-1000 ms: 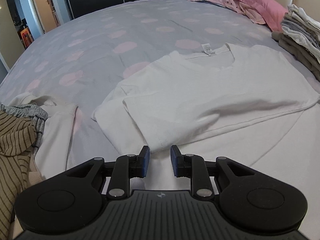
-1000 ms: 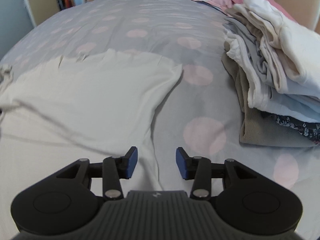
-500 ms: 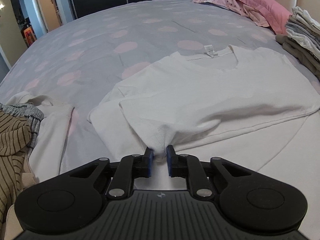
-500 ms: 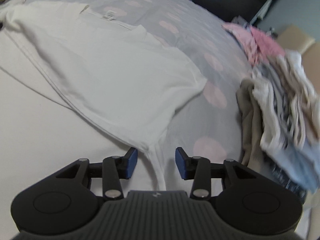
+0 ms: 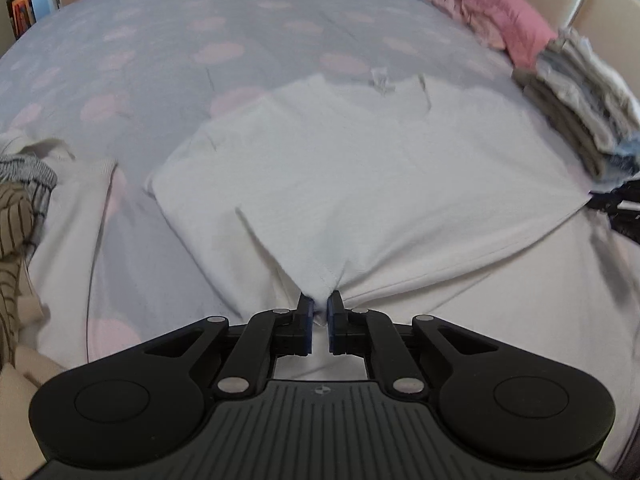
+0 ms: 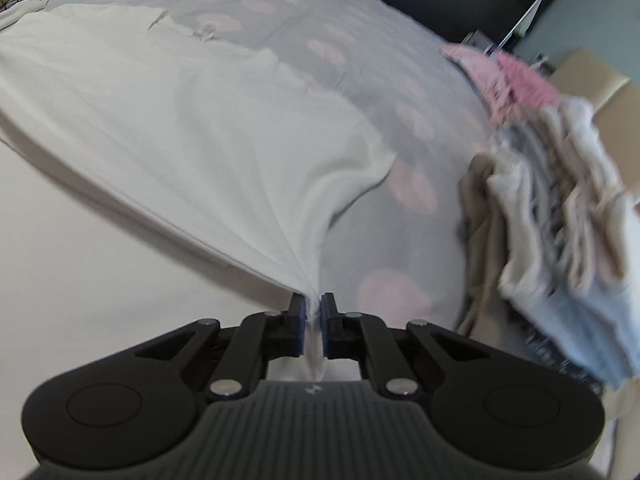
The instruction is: Fold clothes
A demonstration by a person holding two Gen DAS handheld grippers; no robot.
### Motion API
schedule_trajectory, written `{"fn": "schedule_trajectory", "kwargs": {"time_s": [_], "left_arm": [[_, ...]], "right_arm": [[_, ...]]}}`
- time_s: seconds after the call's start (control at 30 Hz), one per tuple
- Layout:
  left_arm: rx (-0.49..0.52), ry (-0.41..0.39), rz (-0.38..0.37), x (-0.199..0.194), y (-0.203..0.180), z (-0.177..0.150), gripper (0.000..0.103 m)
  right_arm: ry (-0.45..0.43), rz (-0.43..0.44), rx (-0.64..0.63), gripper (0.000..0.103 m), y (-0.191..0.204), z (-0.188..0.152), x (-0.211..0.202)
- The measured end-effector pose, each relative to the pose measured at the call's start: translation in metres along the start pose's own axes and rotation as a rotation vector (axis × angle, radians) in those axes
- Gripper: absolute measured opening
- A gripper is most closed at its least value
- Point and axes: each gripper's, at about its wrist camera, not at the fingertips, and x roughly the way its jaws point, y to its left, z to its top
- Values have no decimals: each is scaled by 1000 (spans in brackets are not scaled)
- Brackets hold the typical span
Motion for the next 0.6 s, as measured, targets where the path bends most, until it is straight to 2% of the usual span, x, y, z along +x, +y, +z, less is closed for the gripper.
{"fn": "schedule_trajectory", "kwargs": {"time_s": [0.17, 0.23, 0.3, 0.4, 0.5, 0.6], "left_arm": [[-27, 27, 27, 8, 0, -6, 11], [-38, 26, 23, 3, 4, -7, 15], [-37, 24, 26, -5, 6, -9, 17], [-45, 4, 39, -15, 9, -13, 19], [-60, -21, 61, -21, 11, -16, 20], [-77, -33, 80, -20, 10, -16, 20]], "right_arm": [[34, 40, 29, 10, -2, -1, 5], [55, 91, 75, 14, -12, -2, 3], [78, 154, 131, 24, -24, -5, -3], [65, 266, 251, 30, -47, -8, -18], [6, 289, 385, 35, -69, -6, -28], [-23, 296, 574, 36, -86, -6, -14]]}}
